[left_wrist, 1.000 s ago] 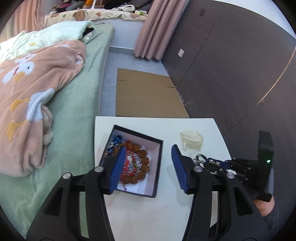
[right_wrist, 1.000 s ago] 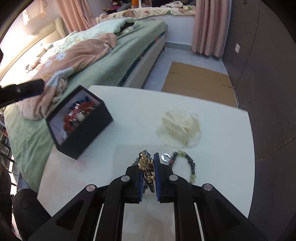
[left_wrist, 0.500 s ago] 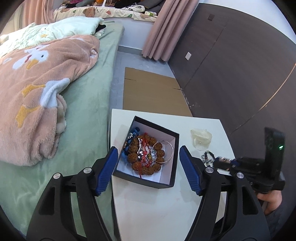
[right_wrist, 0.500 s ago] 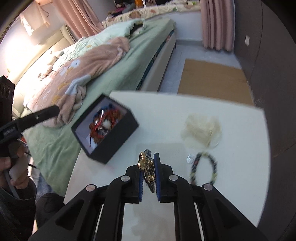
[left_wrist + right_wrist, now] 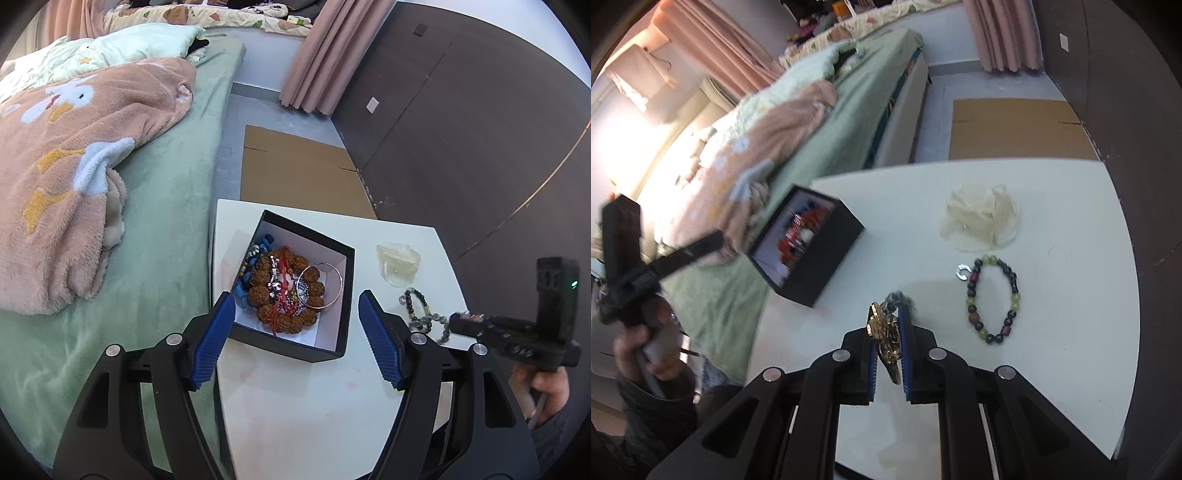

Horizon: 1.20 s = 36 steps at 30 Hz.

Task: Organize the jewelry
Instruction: 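Carry the butterfly bracelet over the black box and open the right gripper, then reach the left gripper to the grey hematite bead bracelet and grasp it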

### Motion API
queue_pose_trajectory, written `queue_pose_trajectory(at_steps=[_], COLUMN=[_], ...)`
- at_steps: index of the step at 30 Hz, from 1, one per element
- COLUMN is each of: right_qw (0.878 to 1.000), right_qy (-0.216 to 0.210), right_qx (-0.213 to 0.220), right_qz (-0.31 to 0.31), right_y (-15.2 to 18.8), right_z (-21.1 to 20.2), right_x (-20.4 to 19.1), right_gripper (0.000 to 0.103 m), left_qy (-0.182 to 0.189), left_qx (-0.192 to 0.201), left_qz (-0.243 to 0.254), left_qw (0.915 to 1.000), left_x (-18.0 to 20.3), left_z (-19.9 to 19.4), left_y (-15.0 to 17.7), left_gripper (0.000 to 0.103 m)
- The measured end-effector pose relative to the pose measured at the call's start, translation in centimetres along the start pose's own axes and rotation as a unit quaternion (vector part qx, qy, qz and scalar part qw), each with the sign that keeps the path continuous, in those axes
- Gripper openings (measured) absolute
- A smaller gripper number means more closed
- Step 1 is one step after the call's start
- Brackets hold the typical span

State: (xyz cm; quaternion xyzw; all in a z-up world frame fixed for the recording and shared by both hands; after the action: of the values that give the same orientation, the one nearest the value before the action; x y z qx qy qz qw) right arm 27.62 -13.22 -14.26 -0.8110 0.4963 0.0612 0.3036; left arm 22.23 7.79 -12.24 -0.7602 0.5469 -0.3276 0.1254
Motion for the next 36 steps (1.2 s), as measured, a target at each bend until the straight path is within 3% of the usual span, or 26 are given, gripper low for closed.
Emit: queue_pose_trajectory(at_steps=[7,20,22,24,25,26,36], right_qw=[0.999,0.997,0.997,0.998,0.998,0.998,0.998], right_qy=[-0.042,-0.057,-0.045,-0.034,-0.026,-0.019,0.018], right_qx=[0.028,0.019,0.022,0.019,0.029,0.038,0.057], right_qz=[-0.003,-0.051,-0.054,-0.048,-0.043,-0.043,-0.011], right_y=[-2.1,-6.3,-7.0,-7.5,-7.7,-7.7,-5.1], right_z=[-1.2,3.7,4.4,4.8,4.6,4.3,0.2], right_x=[-2.7,-10.7,-11.2,-11.2,-11.0,-10.8,-5.0], right_gripper=[0.011,0.011,0.015,0.037,0.062,0.069,0.073], left_qy=[-0.002,-0.03,-0.035,-0.043,-0.046,-0.048,-0.033], left_qx=[0.002,0.017,0.017,0.021,0.023,0.024,0.016], left_qz=[-0.003,-0.024,-0.025,-0.026,-0.026,-0.025,-0.011], left_qw=[1.0,0.9991,0.9989,0.9985,0.9983,0.9982,0.9993], left_x=[-0.3,-3.6,-4.0,-4.2,-4.3,-4.3,-1.0], left_z=[-0.4,-2.0,-2.1,-2.4,-2.5,-2.6,-1.0], left_y=[0.1,-0.3,-0.3,-0.3,-0.3,-0.3,0.0], left_gripper=[0.07,0.075,0.079,0.087,0.088,0.09,0.091])
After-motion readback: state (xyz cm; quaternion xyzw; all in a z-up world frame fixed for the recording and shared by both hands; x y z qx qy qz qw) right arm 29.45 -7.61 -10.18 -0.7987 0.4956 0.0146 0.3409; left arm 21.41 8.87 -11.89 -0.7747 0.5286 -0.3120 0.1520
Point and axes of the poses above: each gripper's, at about its wrist camera, not at the fingertips, and z roughly the way its jaws point, x to its right, y to its underside, the point moved 7 cm from there along z, roughly the way its jaws point
